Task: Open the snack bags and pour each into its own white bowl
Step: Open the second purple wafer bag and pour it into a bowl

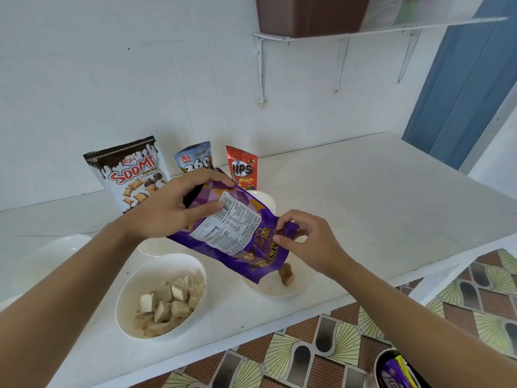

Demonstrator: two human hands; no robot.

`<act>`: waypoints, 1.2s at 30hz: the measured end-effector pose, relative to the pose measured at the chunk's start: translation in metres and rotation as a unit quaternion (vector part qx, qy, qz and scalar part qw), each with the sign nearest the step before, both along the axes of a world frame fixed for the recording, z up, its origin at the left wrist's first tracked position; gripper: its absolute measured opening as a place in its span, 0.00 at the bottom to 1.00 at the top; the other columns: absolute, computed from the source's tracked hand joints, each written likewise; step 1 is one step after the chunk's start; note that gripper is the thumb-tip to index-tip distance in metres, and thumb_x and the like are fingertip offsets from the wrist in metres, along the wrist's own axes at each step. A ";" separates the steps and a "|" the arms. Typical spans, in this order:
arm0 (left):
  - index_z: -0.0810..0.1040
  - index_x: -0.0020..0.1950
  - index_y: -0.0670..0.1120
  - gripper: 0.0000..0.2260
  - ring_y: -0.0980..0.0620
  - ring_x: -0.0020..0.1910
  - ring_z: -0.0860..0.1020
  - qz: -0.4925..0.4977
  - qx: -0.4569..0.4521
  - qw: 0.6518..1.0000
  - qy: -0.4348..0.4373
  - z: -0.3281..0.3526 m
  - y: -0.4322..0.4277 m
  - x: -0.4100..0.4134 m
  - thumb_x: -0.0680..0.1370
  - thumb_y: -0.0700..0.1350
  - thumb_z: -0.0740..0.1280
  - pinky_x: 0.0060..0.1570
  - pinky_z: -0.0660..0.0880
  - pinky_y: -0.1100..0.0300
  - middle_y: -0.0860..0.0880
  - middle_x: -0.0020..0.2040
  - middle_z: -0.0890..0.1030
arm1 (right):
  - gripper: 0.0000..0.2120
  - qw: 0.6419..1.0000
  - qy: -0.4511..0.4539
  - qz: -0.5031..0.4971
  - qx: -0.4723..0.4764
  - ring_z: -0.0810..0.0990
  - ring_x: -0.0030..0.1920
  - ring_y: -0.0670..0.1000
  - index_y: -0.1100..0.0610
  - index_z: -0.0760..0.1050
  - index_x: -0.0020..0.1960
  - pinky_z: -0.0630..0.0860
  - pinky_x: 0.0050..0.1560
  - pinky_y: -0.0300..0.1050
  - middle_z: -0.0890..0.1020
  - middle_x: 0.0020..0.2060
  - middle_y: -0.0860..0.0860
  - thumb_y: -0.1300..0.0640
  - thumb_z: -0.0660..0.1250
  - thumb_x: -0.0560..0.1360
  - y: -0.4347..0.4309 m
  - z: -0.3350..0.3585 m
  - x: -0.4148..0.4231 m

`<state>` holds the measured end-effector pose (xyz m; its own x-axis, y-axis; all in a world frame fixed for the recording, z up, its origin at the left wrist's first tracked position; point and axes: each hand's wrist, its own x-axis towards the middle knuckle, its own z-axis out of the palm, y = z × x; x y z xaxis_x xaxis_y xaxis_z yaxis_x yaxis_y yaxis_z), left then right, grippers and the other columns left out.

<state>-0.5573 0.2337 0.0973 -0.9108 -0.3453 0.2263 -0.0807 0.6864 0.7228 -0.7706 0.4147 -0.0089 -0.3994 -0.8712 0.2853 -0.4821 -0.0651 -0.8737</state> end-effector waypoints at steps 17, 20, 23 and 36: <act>0.75 0.66 0.51 0.15 0.50 0.63 0.78 -0.012 -0.042 0.999 -0.013 0.002 -0.001 -0.014 0.80 0.52 0.65 0.60 0.76 0.52 0.53 0.61 0.79 | 0.08 1.000 0.004 0.017 -0.006 0.79 0.56 0.44 0.51 0.76 0.50 0.78 0.47 0.33 0.82 0.52 0.43 0.57 0.74 0.74 0.001 -0.004 0.001; 0.75 0.66 0.52 0.13 0.53 0.62 0.77 -0.011 -0.083 0.996 -0.015 0.005 0.000 -0.018 0.81 0.51 0.65 0.58 0.76 0.60 0.55 0.60 0.79 | 0.10 1.000 -0.004 0.021 -0.004 0.79 0.58 0.45 0.50 0.76 0.50 0.80 0.49 0.35 0.82 0.53 0.42 0.53 0.76 0.73 0.002 -0.004 0.003; 0.76 0.65 0.49 0.13 0.53 0.61 0.77 -0.018 -0.151 0.988 -0.014 0.008 0.004 -0.024 0.81 0.49 0.66 0.59 0.73 0.65 0.54 0.59 0.79 | 0.11 0.999 -0.016 0.030 0.002 0.77 0.60 0.42 0.51 0.76 0.50 0.79 0.47 0.33 0.81 0.54 0.41 0.54 0.76 0.73 0.003 -0.003 0.005; 0.80 0.59 0.50 0.15 0.54 0.56 0.81 -0.006 -0.169 0.985 0.023 0.019 0.010 -0.036 0.75 0.54 0.72 0.48 0.74 0.71 0.55 0.55 0.82 | 0.10 0.997 -0.068 0.035 -0.019 0.79 0.60 0.47 0.49 0.74 0.48 0.84 0.44 0.44 0.82 0.54 0.45 0.58 0.75 0.74 0.006 0.005 0.002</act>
